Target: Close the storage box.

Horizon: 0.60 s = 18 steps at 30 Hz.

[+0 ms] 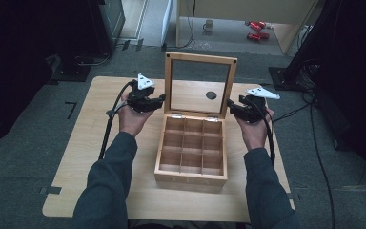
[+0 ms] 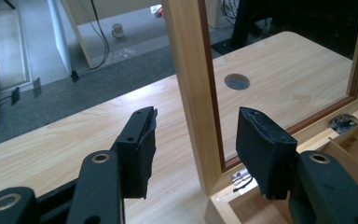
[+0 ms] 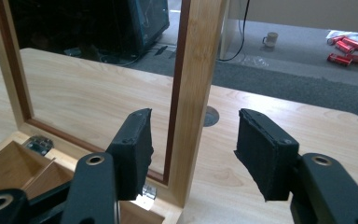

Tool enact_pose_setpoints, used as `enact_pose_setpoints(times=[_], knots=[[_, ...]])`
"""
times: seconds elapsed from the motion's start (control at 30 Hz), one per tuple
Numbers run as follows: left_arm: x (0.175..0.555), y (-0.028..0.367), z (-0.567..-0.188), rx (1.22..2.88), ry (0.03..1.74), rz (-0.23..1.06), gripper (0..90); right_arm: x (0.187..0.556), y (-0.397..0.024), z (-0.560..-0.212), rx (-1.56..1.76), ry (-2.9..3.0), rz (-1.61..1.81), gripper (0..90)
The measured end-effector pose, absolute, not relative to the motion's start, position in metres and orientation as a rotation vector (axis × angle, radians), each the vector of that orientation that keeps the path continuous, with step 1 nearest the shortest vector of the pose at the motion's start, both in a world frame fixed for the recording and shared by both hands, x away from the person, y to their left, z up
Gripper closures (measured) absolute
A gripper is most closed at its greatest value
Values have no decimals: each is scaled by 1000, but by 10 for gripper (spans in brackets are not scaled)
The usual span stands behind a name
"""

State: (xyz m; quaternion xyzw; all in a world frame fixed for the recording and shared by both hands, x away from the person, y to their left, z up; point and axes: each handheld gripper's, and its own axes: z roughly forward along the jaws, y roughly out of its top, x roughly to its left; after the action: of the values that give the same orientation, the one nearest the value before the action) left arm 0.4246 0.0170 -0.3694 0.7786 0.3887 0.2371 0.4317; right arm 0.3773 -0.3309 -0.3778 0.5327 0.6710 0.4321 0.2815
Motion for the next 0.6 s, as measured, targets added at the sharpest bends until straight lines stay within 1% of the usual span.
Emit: enact_pose_setpoints(times=[0.1,0.33,0.4,0.43,0.47,0.6], knots=[[432,14,-371,1935,990,566,482,385,-330,-379,1431,1807,1135,463],[442,9,-373,1953,1014,553,484,396,-331,-377,1457,1793,1155,457],[445,7,-374,1958,1020,544,484,401,-331,-379,1460,1806,1167,427],[447,6,-375,1955,1027,537,484,401,-331,-379,1460,1806,1167,427],[448,6,-376,1952,1031,526,483,405,-329,-380,1456,1819,1163,392],[453,2,-384,1968,1048,508,483,412,-325,-382,1449,1831,1162,370]])
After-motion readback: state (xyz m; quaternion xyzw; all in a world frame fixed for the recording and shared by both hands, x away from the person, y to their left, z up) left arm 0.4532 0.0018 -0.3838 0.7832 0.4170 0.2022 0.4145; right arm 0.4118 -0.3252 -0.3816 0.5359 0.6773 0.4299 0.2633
